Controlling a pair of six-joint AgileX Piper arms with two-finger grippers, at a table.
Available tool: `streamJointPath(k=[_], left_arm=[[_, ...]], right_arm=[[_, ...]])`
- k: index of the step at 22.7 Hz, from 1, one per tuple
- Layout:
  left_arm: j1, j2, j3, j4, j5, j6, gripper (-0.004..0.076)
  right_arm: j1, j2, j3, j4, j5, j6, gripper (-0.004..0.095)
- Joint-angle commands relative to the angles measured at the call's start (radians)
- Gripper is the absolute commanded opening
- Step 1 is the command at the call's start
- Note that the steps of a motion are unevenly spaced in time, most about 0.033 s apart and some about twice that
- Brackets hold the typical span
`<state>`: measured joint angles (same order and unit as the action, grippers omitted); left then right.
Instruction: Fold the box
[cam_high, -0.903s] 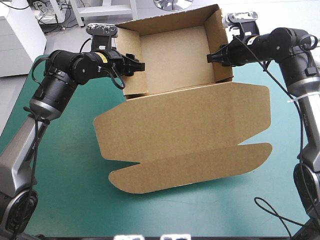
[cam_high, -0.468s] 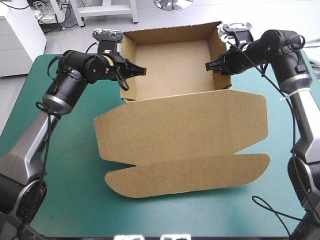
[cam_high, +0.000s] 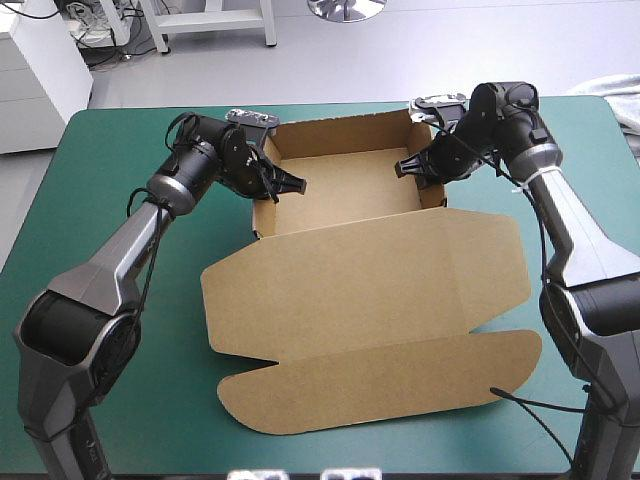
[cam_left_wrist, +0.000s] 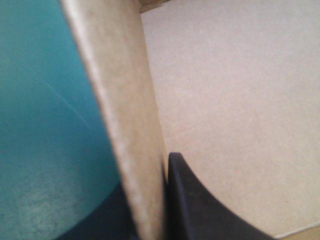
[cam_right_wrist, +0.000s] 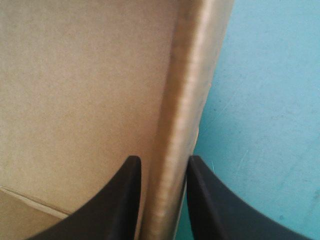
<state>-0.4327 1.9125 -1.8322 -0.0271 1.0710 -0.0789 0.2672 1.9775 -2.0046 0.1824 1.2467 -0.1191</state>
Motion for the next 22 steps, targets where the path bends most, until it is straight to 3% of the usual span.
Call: streamJointPath(k=[1, 9, 15, 18, 20, 22], left_arm=[[-0.020, -0.023, -0.026, -0.021, 0.070, 0.126, -0.0008], [-0.020, 0.025, -0.026, 0.093, 0.116, 0.126, -0.0008], [-0.020, 0.027, -0.026, 0.081, 0.063, 0.142, -0.0001], [-0.006, 0.027, -0.026, 0.055, 0.072, 0.144, 0.0127], [0.033, 0.027, -0.026, -0.023, 0.078, 0.144, 0.0274], [0.081, 0.027, -0.026, -0.108, 0.097, 0.149, 0.0421]], right_arm=[[-0.001, -0.026, -0.033, 0.049, 0.007, -0.005, -0.0017], [-0.001, 0.060, -0.005, 0.047, 0.007, 0.010, -0.0017], [-0.001, 0.072, 0.067, -0.003, 0.007, 0.006, -0.0017], [-0.001, 0.072, 0.081, -0.016, 0.007, -0.009, 0.0012], [-0.001, 0.072, 0.085, -0.021, 0.007, -0.009, 0.0202], [-0.001, 0.067, 0.085, -0.019, 0.007, -0.009, 0.0505]])
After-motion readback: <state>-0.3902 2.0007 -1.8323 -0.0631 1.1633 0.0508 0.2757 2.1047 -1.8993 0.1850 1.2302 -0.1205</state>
